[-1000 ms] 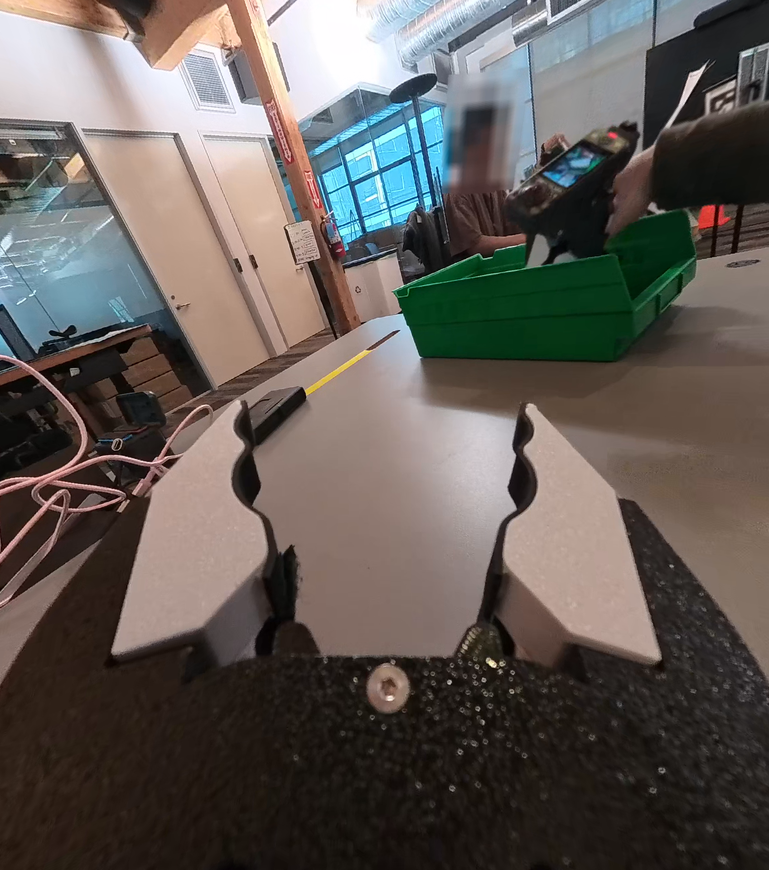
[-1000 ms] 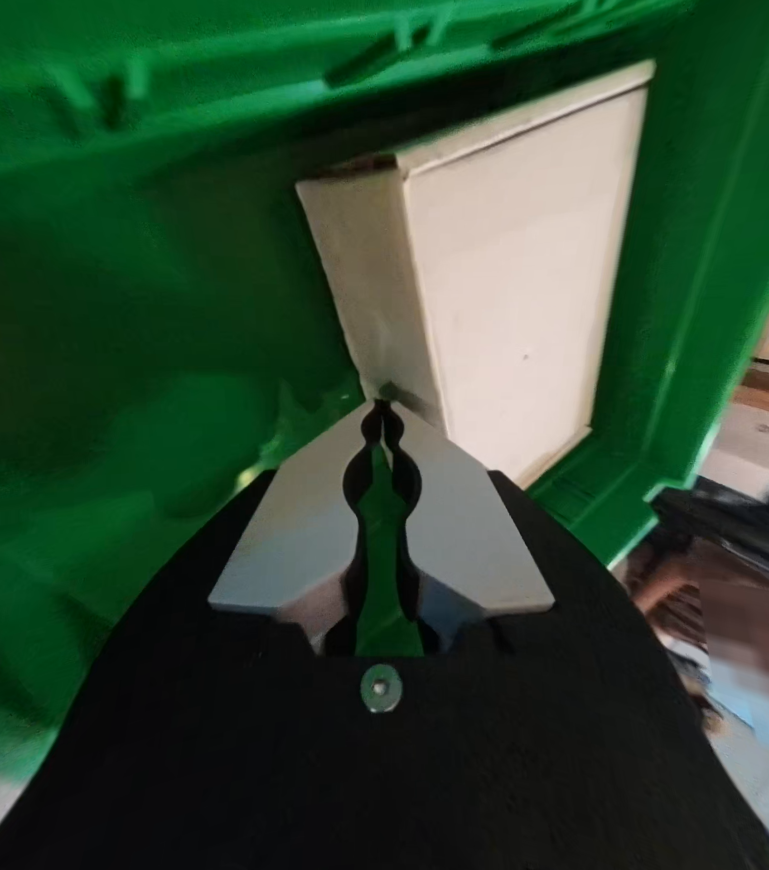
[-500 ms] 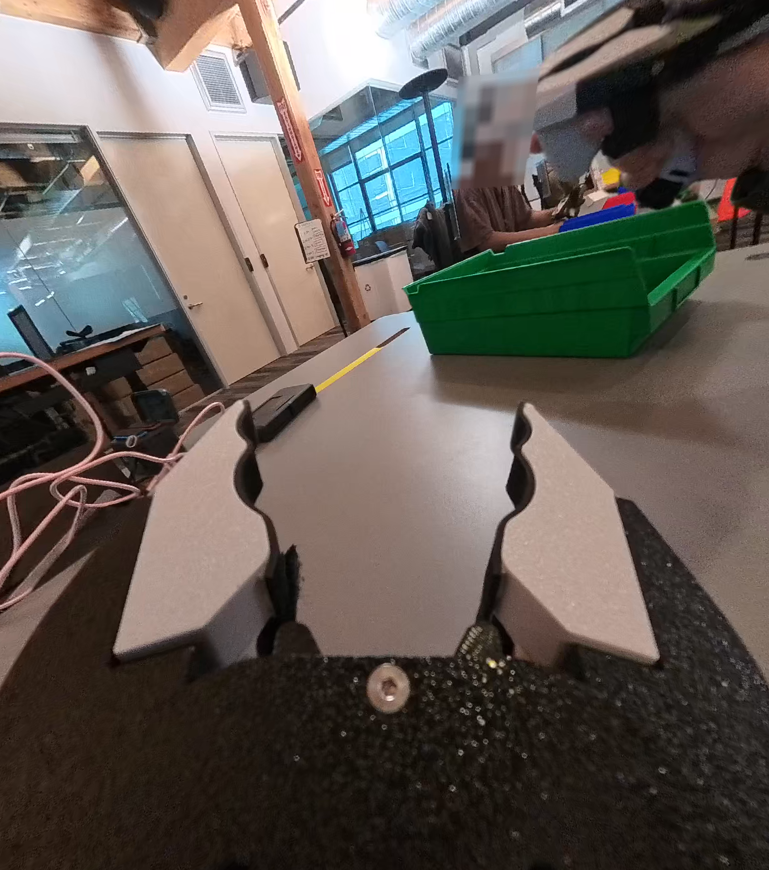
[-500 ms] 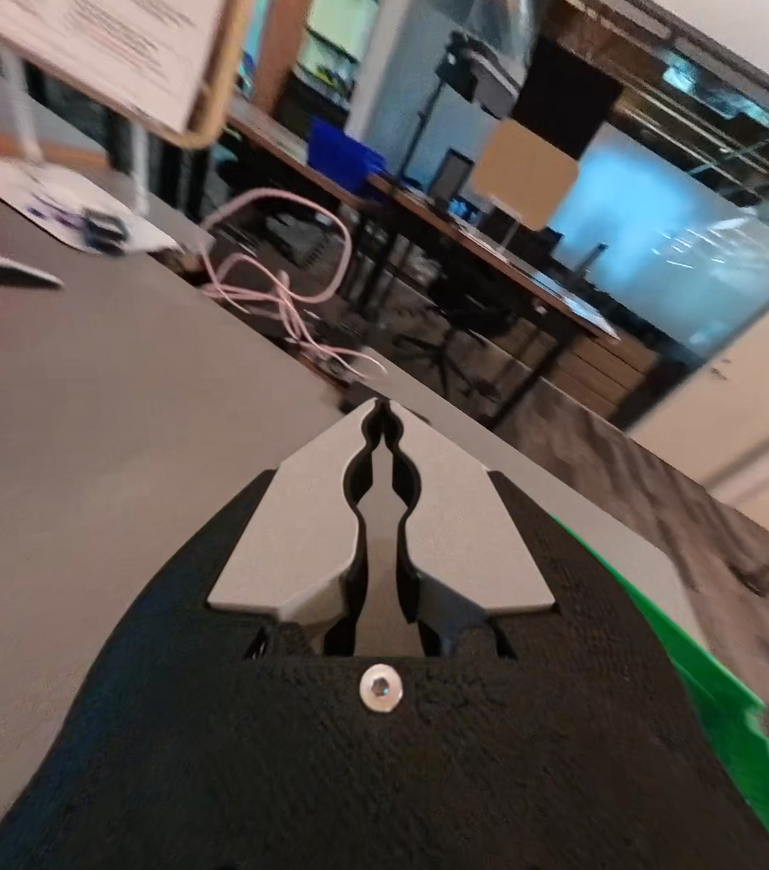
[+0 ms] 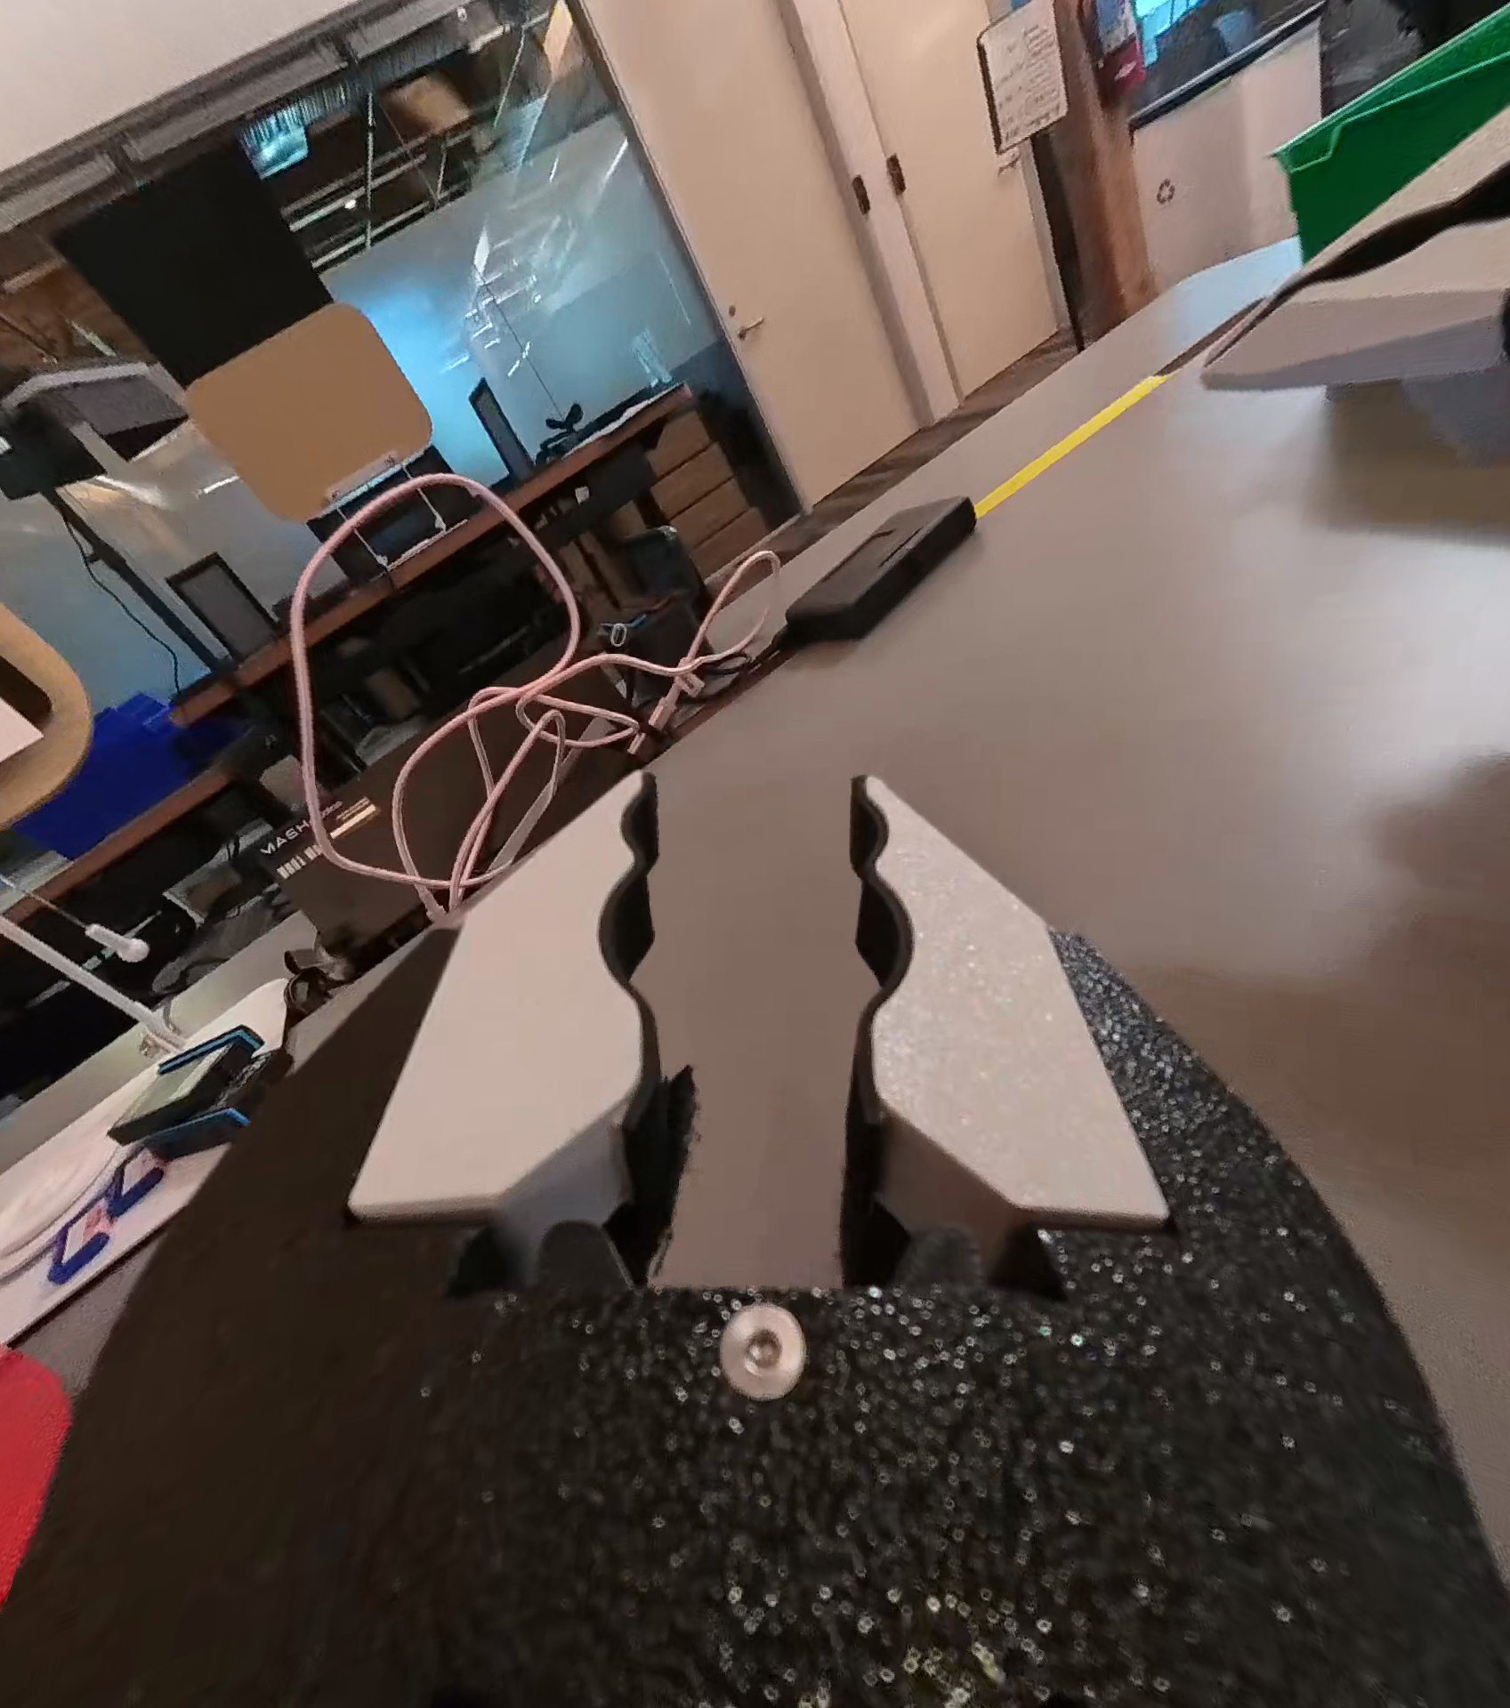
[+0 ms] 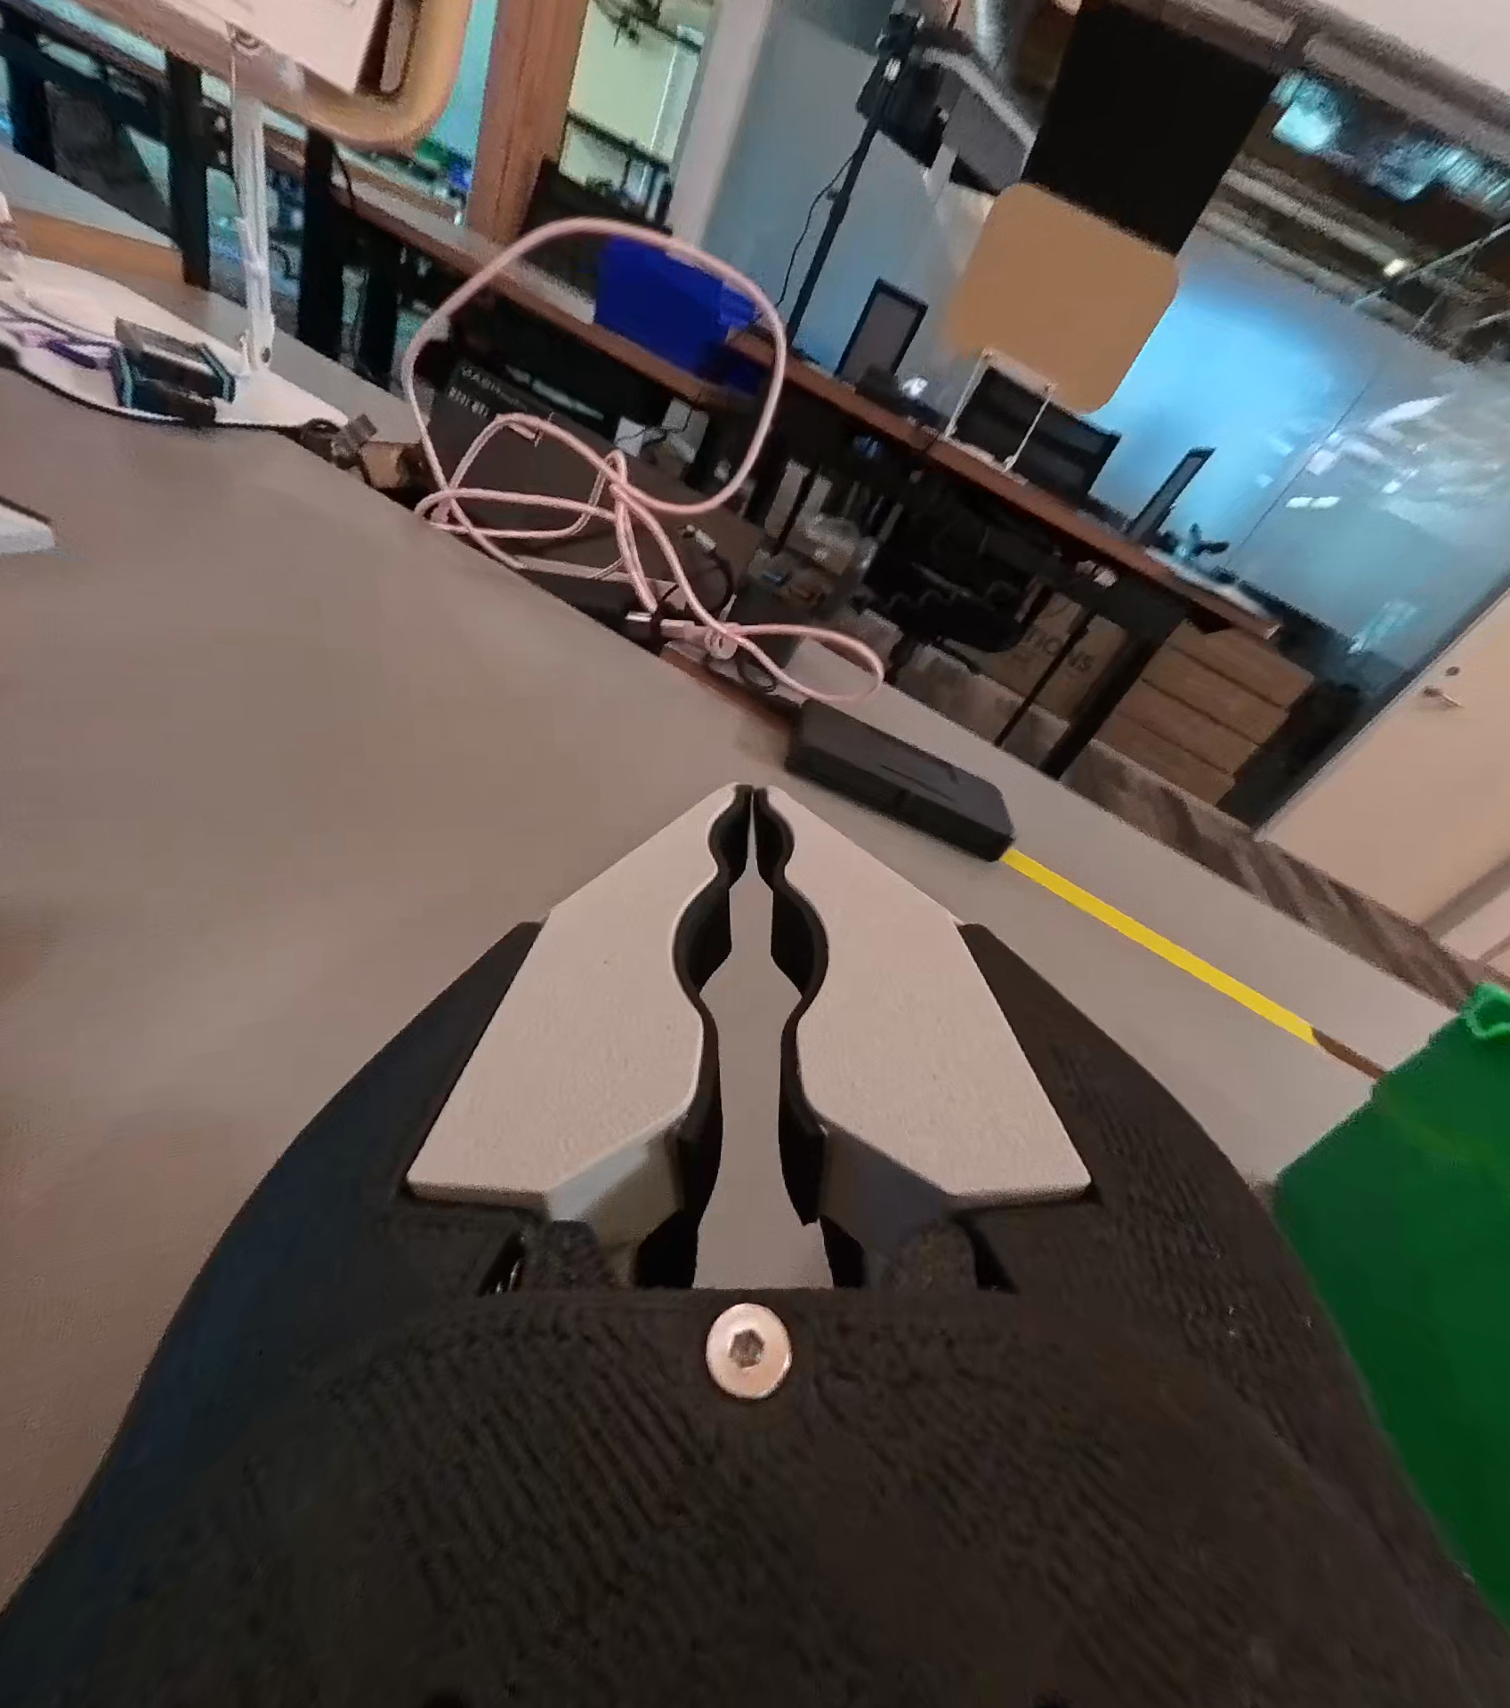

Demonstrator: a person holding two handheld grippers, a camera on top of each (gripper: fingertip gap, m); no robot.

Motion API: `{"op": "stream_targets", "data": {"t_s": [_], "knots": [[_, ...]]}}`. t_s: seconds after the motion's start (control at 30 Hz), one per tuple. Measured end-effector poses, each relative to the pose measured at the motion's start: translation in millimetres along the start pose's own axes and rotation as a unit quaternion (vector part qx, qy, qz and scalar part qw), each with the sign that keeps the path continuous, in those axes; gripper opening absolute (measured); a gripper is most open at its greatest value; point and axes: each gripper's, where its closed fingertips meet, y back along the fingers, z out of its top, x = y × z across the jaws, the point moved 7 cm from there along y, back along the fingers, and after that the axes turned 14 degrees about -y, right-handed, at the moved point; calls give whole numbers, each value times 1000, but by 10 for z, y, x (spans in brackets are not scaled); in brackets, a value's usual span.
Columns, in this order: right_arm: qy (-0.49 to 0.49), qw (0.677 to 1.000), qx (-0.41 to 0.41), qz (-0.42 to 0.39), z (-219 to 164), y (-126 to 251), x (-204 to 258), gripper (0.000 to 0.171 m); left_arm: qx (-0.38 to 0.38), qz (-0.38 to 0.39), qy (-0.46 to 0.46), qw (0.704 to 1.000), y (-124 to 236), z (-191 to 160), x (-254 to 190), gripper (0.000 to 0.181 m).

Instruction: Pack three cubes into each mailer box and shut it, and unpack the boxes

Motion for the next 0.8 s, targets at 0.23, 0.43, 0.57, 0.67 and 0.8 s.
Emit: {"op": "stream_targets", "data": {"t_s": [0.23, 0.43, 0.57, 0.67, 0.8], "knots": [[112, 992, -54, -20, -40, 1, 48, 0, 2, 2, 22, 1000, 13, -34, 51, 33], [127, 989, -75, -7, -33, 32, 91, 0, -11, -9, 12, 1000, 23, -7, 23, 27], [127, 989, -78, -2, -37, 38, 93, 0, -74, -37, 12, 996, 102, 202, 1, 33], [115, 990, -81, 0, -34, 40, 66, 0, -109, -54, 27, 992, 276, 487, 57, 45], [99, 991, -85, -2, -24, 36, 23, 0, -128, -65, 37, 989, 748, 778, 281, 63]]}}
